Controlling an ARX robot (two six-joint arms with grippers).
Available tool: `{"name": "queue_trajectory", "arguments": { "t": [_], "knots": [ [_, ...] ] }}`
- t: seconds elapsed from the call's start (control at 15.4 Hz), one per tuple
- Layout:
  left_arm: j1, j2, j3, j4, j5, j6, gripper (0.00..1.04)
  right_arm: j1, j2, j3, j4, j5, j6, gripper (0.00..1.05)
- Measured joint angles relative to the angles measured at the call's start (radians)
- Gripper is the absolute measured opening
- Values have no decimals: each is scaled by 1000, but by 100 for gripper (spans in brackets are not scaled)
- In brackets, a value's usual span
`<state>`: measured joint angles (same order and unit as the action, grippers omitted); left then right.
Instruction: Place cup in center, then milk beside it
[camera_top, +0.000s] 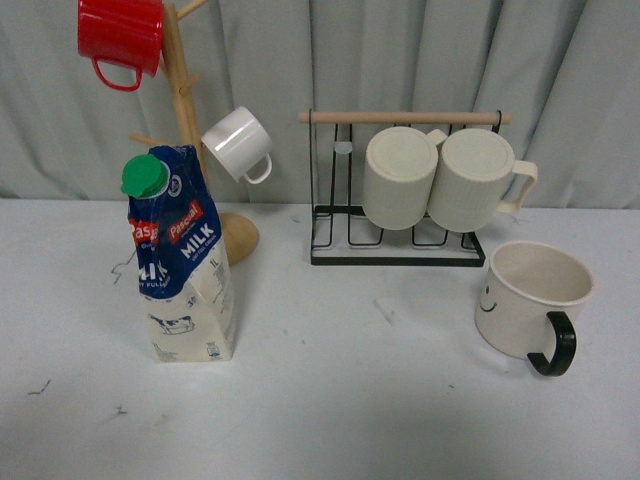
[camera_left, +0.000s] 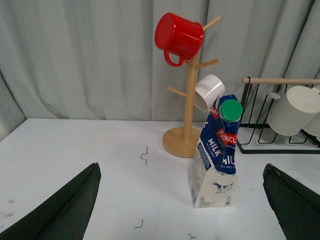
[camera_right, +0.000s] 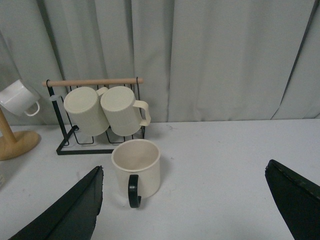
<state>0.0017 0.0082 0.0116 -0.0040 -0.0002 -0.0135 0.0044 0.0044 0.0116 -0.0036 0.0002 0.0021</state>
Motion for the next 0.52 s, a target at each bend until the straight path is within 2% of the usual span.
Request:
{"name": "queue_trajectory", "arguments": {
  "t": [0.52],
  "knots": [
    [0,0,0,0,0,0,98,0,0,0,0,0,0,98]
  ]
}}
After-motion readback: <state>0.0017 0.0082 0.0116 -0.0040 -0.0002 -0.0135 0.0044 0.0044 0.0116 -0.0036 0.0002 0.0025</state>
